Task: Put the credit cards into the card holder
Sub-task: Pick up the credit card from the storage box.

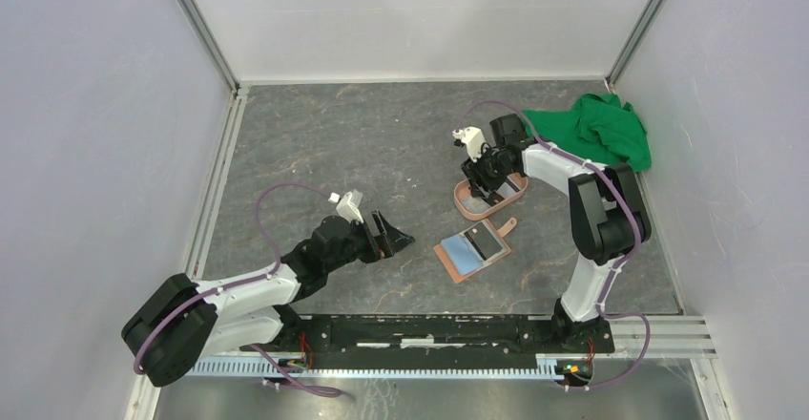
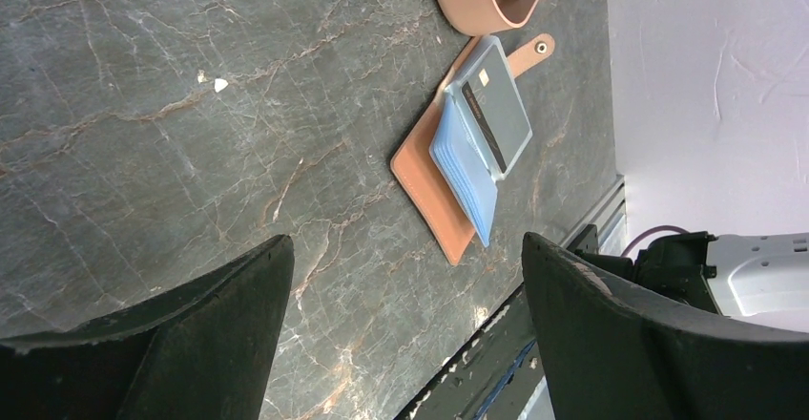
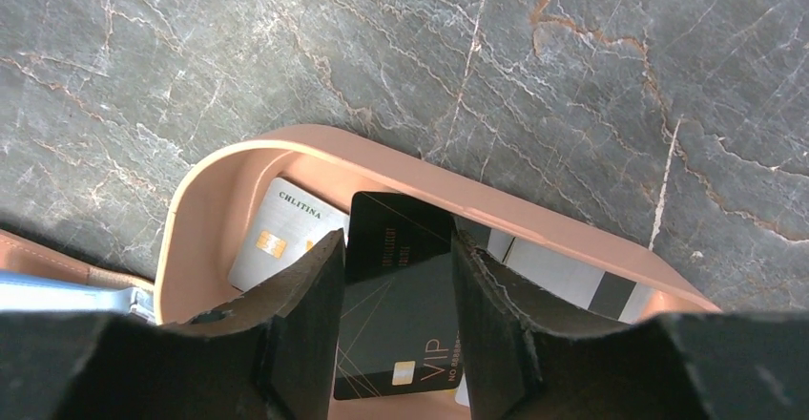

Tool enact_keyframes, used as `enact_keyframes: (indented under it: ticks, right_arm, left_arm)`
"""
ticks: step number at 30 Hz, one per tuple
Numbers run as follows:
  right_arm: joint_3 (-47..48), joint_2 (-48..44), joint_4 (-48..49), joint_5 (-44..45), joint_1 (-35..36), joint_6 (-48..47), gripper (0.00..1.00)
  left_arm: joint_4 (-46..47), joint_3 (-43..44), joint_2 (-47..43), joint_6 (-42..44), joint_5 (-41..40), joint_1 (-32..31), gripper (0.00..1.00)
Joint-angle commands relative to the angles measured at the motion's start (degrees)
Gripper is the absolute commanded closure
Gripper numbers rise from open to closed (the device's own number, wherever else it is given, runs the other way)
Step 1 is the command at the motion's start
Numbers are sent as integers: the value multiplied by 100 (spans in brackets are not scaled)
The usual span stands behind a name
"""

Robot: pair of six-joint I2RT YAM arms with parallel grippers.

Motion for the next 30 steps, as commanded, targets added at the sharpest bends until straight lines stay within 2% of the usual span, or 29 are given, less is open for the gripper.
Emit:
enact_keyframes:
  ticks: [1, 17, 30]
  right_arm:
    - [80, -301, -114, -50, -72, -38, 55]
    - [13, -688, 12, 377, -144, -196, 65]
    - [-50, -851, 93, 800, -146, -396, 87]
  left_arm:
    - [146, 186, -92, -210, 129, 13, 6]
    - [146, 287, 14, -228, 172, 12, 6]
    - [94, 287, -64, -241, 181, 13, 6]
